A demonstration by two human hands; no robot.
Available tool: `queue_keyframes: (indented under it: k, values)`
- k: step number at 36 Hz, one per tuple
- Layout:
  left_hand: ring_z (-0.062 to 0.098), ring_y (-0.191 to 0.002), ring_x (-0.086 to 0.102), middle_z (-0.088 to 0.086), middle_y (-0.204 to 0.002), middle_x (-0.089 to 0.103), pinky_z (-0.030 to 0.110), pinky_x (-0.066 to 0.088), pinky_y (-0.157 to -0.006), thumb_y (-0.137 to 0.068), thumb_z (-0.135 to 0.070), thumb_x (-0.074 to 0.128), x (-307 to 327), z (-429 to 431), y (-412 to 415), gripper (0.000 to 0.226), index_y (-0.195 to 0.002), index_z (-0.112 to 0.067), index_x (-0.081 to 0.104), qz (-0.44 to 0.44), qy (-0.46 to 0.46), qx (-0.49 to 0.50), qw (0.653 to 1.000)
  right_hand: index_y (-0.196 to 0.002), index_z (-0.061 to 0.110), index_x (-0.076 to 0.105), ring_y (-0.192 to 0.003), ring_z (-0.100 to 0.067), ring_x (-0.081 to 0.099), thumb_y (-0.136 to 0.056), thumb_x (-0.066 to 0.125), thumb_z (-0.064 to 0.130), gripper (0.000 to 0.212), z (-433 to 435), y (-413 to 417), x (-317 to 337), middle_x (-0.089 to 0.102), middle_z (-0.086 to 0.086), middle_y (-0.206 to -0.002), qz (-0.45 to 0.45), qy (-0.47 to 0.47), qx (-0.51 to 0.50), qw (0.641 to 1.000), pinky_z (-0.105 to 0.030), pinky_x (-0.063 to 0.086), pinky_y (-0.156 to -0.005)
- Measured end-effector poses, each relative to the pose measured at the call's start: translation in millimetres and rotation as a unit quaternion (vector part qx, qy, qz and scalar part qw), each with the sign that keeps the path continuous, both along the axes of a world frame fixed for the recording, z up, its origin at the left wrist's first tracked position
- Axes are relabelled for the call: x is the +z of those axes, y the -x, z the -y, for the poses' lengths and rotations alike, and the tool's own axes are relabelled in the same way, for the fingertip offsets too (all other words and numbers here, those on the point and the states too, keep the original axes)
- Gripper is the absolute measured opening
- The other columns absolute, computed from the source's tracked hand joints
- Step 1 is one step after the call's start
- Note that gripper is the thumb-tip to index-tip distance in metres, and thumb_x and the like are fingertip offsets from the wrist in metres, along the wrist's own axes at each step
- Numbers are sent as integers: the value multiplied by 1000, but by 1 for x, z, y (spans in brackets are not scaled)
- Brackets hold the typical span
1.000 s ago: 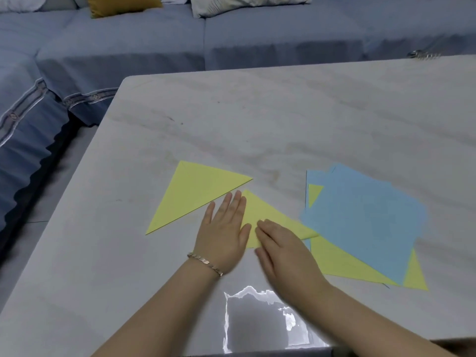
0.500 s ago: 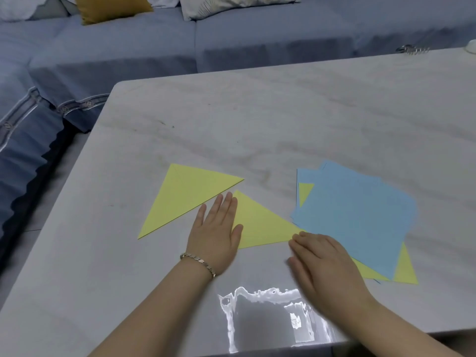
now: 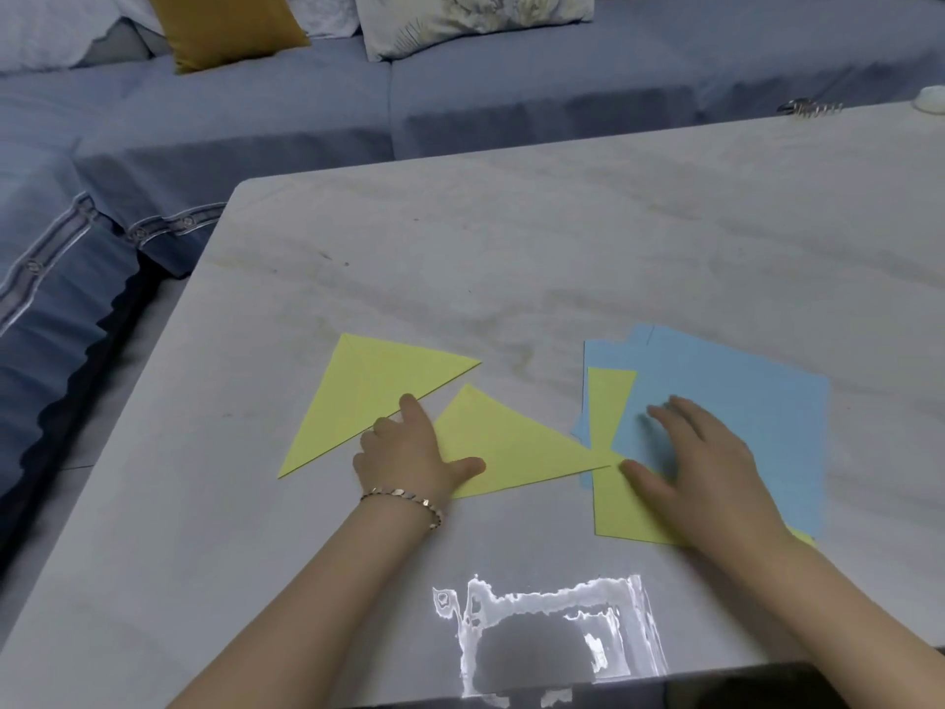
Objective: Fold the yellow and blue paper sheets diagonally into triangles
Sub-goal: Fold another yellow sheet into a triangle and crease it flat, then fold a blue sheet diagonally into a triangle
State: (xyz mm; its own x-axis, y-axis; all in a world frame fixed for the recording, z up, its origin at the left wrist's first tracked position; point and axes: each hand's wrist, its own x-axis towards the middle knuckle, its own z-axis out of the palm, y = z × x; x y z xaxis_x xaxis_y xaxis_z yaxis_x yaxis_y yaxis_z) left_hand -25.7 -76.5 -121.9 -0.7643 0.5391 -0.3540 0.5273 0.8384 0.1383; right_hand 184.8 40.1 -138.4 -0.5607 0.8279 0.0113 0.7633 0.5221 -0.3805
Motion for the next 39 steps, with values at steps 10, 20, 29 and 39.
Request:
queue_keyframes:
  k: [10, 20, 29, 39]
  values:
    - [28, -81, 52, 12, -113, 45, 30, 39, -67, -82, -37, 60, -6, 11, 0, 31, -86, -12, 43, 52, -104, -26, 993, -130, 11, 45, -126, -24, 41, -85, 52, 49, 59, -13, 1, 1, 42, -7, -140, 112, -38, 43, 992, -35, 31, -100]
    - [36, -114, 45, 18, -122, 51, 40, 36, -90, -78, -24, 67, 26, 8, 73, 54, -125, -13, 43, -99, -133, 24, 986, -97, 0, 65, -76, -36, 62, -66, 76, 42, 53, -17, -3, -4, 63, -17, -86, 144, -83, 86, 982, -41, 48, -68]
    - [29, -117, 41, 11, -123, 45, 30, 31, -98, -81, -10, 59, 15, 9, 16, 47, -126, -14, 46, 16, -295, -54, 954, -95, 6, 68, -84, -30, 69, -60, 60, 49, 56, 1, 6, -4, 70, -16, -98, 119, -50, 118, 985, -40, 55, -71]
    - [19, -65, 58, 5, -78, 58, 35, 53, -81, -83, -9, 57, 5, -19, -63, 29, -111, -11, 49, 419, -310, 117, 845, -94, 7, 69, -86, -25, 70, -94, 5, 50, 77, 17, 7, -7, 72, -13, -96, 124, -66, 134, 981, -31, 56, -62]
